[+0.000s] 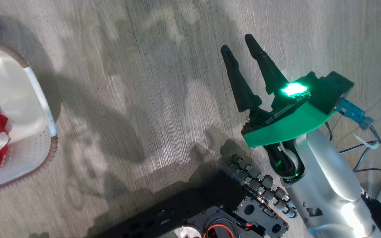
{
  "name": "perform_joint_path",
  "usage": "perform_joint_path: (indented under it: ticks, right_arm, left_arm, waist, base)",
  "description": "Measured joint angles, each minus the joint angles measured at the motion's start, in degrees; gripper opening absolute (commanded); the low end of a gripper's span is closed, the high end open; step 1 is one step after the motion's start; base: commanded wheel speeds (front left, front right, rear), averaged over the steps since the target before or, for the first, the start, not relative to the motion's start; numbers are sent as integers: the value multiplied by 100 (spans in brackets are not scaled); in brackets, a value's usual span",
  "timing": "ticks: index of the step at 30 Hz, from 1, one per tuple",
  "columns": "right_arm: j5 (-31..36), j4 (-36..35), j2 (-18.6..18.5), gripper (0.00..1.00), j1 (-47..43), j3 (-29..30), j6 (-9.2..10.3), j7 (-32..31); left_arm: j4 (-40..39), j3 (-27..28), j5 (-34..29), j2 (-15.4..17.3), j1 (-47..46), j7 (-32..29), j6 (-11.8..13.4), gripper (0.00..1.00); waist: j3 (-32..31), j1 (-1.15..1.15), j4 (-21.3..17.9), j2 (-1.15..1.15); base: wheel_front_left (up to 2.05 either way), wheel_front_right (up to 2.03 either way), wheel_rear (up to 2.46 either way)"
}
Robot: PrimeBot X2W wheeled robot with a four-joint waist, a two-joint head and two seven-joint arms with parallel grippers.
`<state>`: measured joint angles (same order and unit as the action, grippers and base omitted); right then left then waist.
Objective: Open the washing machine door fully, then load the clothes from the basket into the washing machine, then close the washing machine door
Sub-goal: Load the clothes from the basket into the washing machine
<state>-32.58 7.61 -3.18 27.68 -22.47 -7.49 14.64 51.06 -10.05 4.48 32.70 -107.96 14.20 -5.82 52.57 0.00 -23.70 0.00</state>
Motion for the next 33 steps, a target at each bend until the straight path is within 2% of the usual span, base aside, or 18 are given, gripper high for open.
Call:
perform_joint_path:
  ticks: [4, 13, 14, 22, 33]
  right_arm:
    - [-36, -1, 0, 100, 7, -35, 0, 0]
    - [-82, -1, 0, 100, 87, -60, 0, 0]
    - [-97, -2, 0, 100, 111, -65, 0, 0]
    - [-169, 5, 1, 100, 116, -133, 0, 0]
    - [-93, 34, 1, 100, 116, 7, 0, 0]
  left_arm:
    - [645, -199, 10, -49, 16, -69, -62, 0]
    - [1288, -508, 8, -57, -3, -260, -115, 2]
    - [1357, -542, 8, -57, -5, -290, -127, 100]
    - [1682, -603, 201, -120, -279, -231, -157, 100]
    - [1891, -688, 315, -252, -183, -86, -158, 100]
  waist:
    - [26, 0, -28, 0]
    - [85, 0, -107, 0]
    - [83, 0, -116, 0]
    - [30, 0, -153, 0]
    - [-163, 0, -17, 0]
  base:
    - [0, 0, 0]
    - [0, 0, 0]
    - [0, 0, 0]
    - [0, 0, 0]
    - [0, 0, 0]
